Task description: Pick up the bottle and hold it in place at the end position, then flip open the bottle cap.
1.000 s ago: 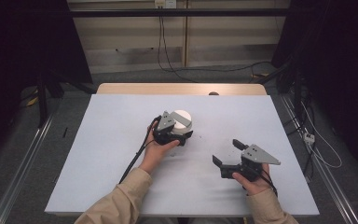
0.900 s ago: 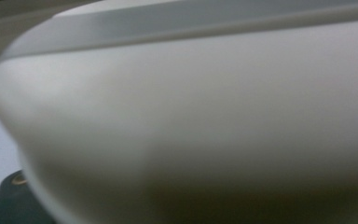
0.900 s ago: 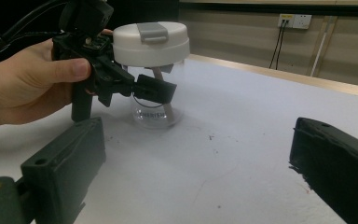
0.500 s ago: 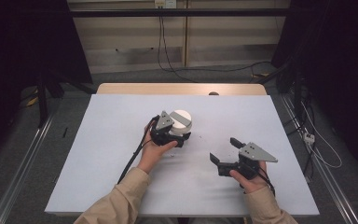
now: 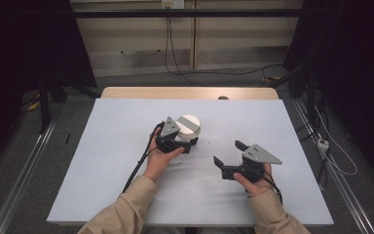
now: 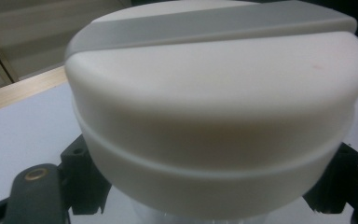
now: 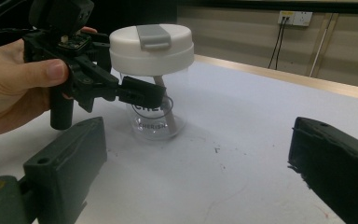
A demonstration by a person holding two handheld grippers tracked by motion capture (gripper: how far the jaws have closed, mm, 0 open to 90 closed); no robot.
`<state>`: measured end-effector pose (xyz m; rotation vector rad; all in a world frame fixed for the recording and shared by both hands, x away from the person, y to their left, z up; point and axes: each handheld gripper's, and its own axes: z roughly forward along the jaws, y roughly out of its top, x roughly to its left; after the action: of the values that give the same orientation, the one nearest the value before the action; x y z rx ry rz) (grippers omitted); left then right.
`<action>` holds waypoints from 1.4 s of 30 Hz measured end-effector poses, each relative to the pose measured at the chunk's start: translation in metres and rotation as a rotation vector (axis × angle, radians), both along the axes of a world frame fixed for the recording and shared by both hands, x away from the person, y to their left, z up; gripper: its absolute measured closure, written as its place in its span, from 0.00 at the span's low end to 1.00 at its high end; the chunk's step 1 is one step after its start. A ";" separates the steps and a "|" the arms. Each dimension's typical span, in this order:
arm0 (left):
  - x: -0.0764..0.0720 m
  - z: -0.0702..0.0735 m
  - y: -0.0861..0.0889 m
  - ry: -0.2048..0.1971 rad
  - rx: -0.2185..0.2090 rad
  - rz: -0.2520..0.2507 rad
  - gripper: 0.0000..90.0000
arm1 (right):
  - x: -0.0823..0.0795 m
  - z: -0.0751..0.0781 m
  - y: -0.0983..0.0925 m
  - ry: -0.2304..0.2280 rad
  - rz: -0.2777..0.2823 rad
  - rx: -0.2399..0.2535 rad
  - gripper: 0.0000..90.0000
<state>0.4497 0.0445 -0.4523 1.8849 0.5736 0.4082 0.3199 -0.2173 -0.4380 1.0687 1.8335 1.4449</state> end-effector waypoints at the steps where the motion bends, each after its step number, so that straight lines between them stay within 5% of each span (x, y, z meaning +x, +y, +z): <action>1: 0.000 0.000 0.000 -0.003 -0.001 -0.002 0.20 | 0.002 0.000 0.001 0.001 0.000 -0.002 0.04; 30: -0.001 -0.001 0.001 -0.007 -0.001 -0.008 0.21 | 0.034 0.007 0.026 0.049 -0.005 0.006 0.07; 35: -0.001 -0.001 0.001 -0.006 0.000 -0.008 0.21 | 0.038 0.009 0.028 0.052 -0.001 0.010 0.14; 42: 0.000 -0.001 0.001 -0.004 -0.006 -0.007 0.21 | 0.044 0.014 0.031 0.053 0.010 0.004 0.41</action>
<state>0.4494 0.0457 -0.4534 1.8799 0.5642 0.4053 0.3634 -0.1862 -0.4239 1.1115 1.8762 1.4388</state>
